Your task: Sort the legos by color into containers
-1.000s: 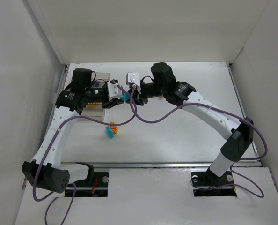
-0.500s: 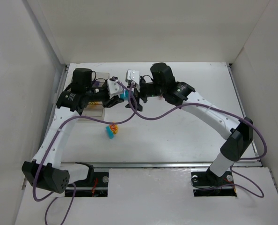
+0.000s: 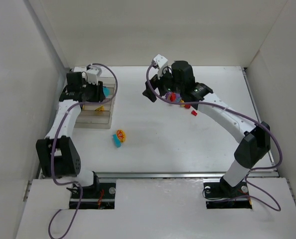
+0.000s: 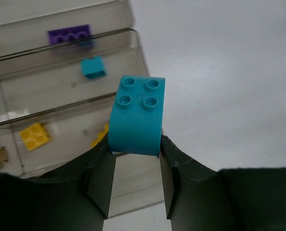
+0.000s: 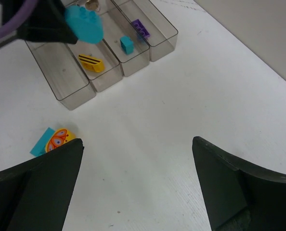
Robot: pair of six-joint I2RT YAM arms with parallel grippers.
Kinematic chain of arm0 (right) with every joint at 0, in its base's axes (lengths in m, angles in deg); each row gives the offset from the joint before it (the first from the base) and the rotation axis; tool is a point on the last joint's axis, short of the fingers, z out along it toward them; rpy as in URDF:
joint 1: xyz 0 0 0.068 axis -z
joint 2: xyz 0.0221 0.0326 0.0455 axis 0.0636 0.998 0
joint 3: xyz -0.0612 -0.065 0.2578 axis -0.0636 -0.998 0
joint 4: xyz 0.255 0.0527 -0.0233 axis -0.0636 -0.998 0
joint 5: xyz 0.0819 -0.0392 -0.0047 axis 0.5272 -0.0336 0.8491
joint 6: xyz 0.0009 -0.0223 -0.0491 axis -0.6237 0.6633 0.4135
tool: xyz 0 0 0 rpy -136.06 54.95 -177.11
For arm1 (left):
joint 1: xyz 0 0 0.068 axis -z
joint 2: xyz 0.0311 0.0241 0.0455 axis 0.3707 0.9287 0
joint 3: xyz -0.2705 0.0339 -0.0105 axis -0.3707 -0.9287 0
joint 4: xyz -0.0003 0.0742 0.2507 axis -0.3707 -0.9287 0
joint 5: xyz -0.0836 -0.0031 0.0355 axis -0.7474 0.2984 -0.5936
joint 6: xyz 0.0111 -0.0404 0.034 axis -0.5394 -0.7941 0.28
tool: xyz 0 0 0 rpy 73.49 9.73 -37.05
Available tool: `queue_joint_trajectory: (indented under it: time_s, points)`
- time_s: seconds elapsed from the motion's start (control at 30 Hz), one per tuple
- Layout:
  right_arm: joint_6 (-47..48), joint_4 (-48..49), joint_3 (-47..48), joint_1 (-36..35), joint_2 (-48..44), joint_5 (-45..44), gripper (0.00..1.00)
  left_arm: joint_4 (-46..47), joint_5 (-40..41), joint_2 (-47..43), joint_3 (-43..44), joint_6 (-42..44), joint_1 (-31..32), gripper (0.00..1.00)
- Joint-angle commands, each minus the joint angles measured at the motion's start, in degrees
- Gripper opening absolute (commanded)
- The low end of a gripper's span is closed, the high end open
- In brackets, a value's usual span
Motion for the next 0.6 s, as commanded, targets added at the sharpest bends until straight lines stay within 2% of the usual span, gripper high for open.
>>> queue_joint_trajectory:
  time_s: [0.0, 0.1, 0.2, 0.3, 0.43, 0.57]
  points:
    - [-3.0, 3.8, 0.3, -0.8, 0.4, -1.0, 1.00, 3.2, 14.0, 6.7, 9.1, -7.6, -1.9, 0.00]
    - [-3.0, 3.8, 0.3, -0.8, 0.4, -1.0, 1.00, -0.6, 18.5, 12.8, 16.4, -7.6, -3.4, 0.00]
    - [-3.0, 3.8, 0.3, -0.8, 0.9, -1.0, 1.00, -1.1, 18.9, 18.7, 20.2, -6.2, -4.0, 0.00]
    - [-3.5, 3.8, -0.2, -0.8, 0.9, -1.7, 1.00, 2.1, 18.8, 20.2, 19.2, -4.8, -4.0, 0.00]
    - [-3.5, 3.8, -0.7, -0.8, 0.9, -1.7, 1.00, 2.7, 24.1, 23.3, 18.7, -5.3, -4.5, 0.00]
    - [-3.5, 3.8, -0.7, -0.8, 0.9, -1.7, 1.00, 2.7, 24.7, 25.2, 18.7, -4.5, -4.5, 0.00]
